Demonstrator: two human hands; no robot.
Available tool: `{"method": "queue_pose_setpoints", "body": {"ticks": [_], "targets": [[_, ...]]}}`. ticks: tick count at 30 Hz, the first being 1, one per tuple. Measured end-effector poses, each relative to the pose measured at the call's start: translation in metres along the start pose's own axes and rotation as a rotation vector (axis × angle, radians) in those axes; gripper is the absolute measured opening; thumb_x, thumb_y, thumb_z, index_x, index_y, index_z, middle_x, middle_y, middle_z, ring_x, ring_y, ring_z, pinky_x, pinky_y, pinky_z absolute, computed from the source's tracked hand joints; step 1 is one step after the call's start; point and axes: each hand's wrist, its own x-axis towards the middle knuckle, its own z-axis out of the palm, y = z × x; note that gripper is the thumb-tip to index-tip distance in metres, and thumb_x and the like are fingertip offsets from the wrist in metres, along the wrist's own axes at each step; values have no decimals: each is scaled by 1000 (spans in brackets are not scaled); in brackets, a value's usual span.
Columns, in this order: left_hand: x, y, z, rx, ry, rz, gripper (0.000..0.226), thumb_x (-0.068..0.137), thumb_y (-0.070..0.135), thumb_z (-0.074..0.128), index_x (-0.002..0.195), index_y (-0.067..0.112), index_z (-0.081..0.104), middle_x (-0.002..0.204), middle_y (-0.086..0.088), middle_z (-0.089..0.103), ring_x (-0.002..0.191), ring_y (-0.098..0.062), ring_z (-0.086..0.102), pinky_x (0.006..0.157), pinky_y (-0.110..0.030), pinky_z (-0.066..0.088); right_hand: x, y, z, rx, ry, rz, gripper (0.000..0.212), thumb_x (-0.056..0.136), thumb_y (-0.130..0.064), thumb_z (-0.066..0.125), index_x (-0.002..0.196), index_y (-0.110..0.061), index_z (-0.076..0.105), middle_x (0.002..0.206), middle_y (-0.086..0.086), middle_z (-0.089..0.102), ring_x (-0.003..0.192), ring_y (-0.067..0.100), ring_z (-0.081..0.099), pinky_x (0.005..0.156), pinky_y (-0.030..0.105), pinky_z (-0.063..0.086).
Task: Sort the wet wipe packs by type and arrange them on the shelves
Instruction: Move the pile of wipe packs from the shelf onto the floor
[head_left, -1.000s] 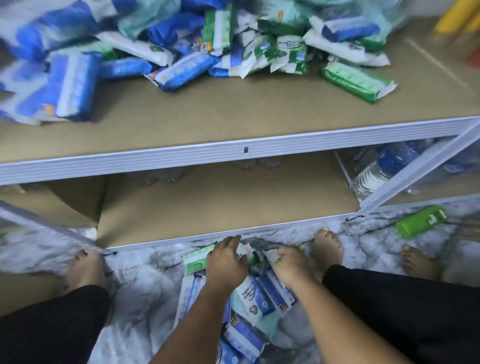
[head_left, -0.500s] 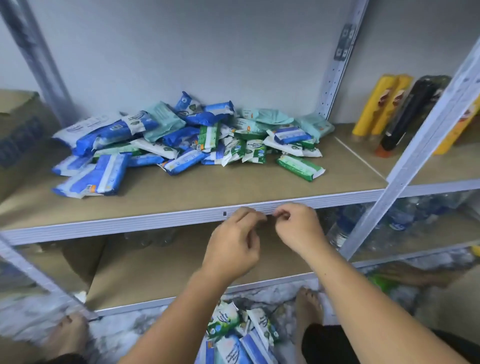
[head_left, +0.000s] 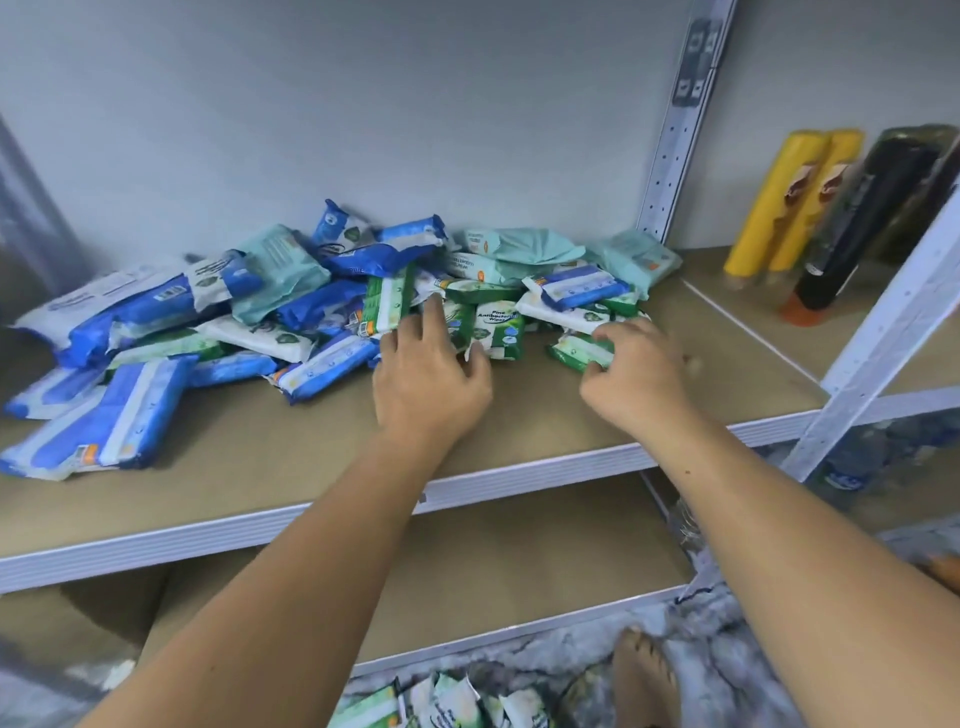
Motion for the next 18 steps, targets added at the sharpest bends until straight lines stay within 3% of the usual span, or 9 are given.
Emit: {"method": "queue_pose_setpoints", "body": {"ticks": [2, 4, 6, 8, 10, 12, 15, 18], "targets": [[12, -4, 10, 38, -61, -72, 61, 95, 60, 39, 139, 18, 49, 131, -16, 54, 124, -40, 45, 100, -48, 39, 9, -2, 2, -55, -33, 55, 49, 76, -37, 56, 123, -24, 65, 132, 0, 53, 124, 27, 47, 107, 48, 36], [23, -7, 17, 66, -74, -107, 66, 92, 68, 30, 115, 14, 60, 110, -16, 63, 111, -41, 53, 95, -47, 40, 14, -4, 0, -107, -56, 100, 42, 80, -38, 58, 119, -23, 65, 125, 1, 55, 120, 26, 49, 100, 43, 33], [33, -9, 17, 52, -80, -130, 59, 91, 65, 38, 97, 9, 56, 92, -15, 65, 98, -42, 58, 86, -43, 42, 15, -6, -3, -139, -74, 130, 36, 77, -36, 62, 111, -24, 65, 112, -1, 57, 111, 26, 52, 88, 42, 27], [36, -7, 8, 37, -123, -144, 43, 90, 53, 52, 92, 10, 49, 88, -14, 64, 96, -42, 59, 81, -41, 42, 17, -8, -4, -138, -94, 146, 33, 69, -38, 64, 98, -22, 63, 100, -3, 58, 99, 24, 54, 84, 38, 30], [34, 0, -2, 46, -187, -147, 34, 87, 38, 58, 99, 8, 47, 97, -16, 64, 102, -41, 57, 86, -42, 44, 17, -9, -3, -111, -141, 173, 34, 62, -42, 66, 85, -18, 62, 90, -2, 60, 88, 23, 57, 88, 36, 45], [27, 9, -12, 67, -271, -158, 44, 82, 28, 59, 116, 5, 45, 110, -18, 60, 113, -41, 51, 93, -45, 45, 13, -11, -4, -98, -182, 183, 35, 57, -44, 68, 79, -17, 62, 84, -1, 60, 82, 24, 60, 87, 40, 53], [9, 16, -23, 151, -385, -184, 66, 80, 32, 62, 135, 7, 36, 130, -18, 46, 128, -41, 39, 105, -45, 39, 1, -11, -7, -118, -211, 162, 35, 56, -45, 70, 78, -19, 64, 84, -2, 62, 81, 23, 61, 82, 37, 54], [-8, 13, -33, 243, -471, -215, 68, 80, 37, 56, 140, 7, 40, 140, -20, 37, 133, -43, 32, 111, -43, 32, -15, -11, -8, -131, -203, 140, 35, 60, -48, 69, 83, -22, 66, 89, -4, 62, 89, 24, 60, 81, 34, 49]]}}
